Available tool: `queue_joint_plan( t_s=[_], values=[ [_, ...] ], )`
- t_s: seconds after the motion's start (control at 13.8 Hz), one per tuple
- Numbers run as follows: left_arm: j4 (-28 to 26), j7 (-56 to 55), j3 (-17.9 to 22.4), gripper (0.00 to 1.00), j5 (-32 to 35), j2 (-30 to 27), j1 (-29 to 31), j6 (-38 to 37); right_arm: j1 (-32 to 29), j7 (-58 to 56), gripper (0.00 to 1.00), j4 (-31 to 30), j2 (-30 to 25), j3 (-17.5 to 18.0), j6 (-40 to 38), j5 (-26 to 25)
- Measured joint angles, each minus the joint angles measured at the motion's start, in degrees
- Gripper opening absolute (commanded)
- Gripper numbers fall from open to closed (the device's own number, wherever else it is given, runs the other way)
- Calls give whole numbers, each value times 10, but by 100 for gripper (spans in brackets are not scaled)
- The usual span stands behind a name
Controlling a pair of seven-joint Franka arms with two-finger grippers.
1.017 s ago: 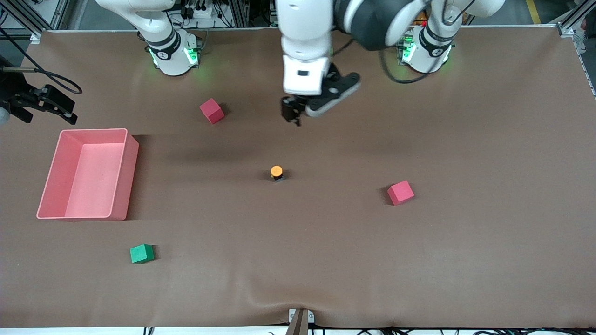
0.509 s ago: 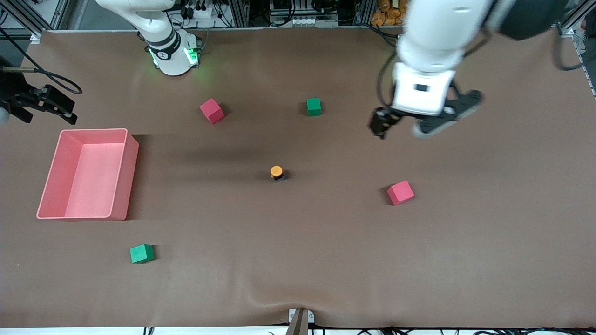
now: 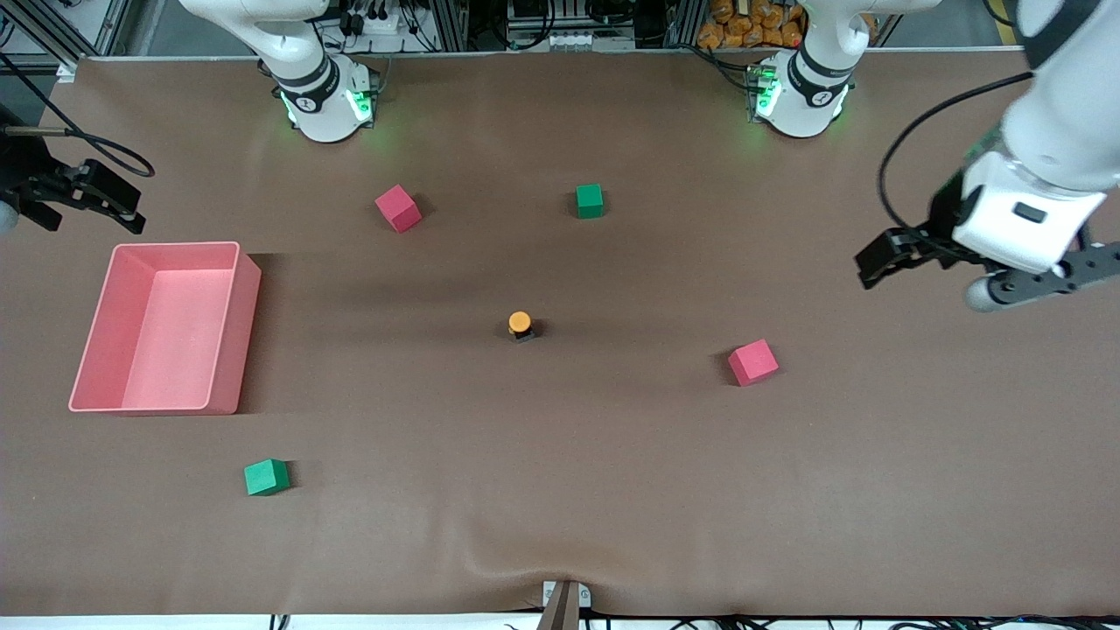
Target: Place and upright button with both arms
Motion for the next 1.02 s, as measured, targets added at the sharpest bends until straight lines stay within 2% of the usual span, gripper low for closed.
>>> queue_joint_plan(
  t_s=[0.29,0.44,0.65,1.02],
  values=[
    [-1,110,2,100,0,-8,22,-7,0,0,100,0,0,0,0,0],
    [-14,157,24,100,-1,-24,22,-12,0,0,100,0,0,0,0,0],
    [-78,187,73,100,-20,-76,4,-9,0,0,100,0,0,0,0,0],
    [-169,206,86,100,-22,-149,-2,-7,0,0,100,0,0,0,0,0]
  ],
)
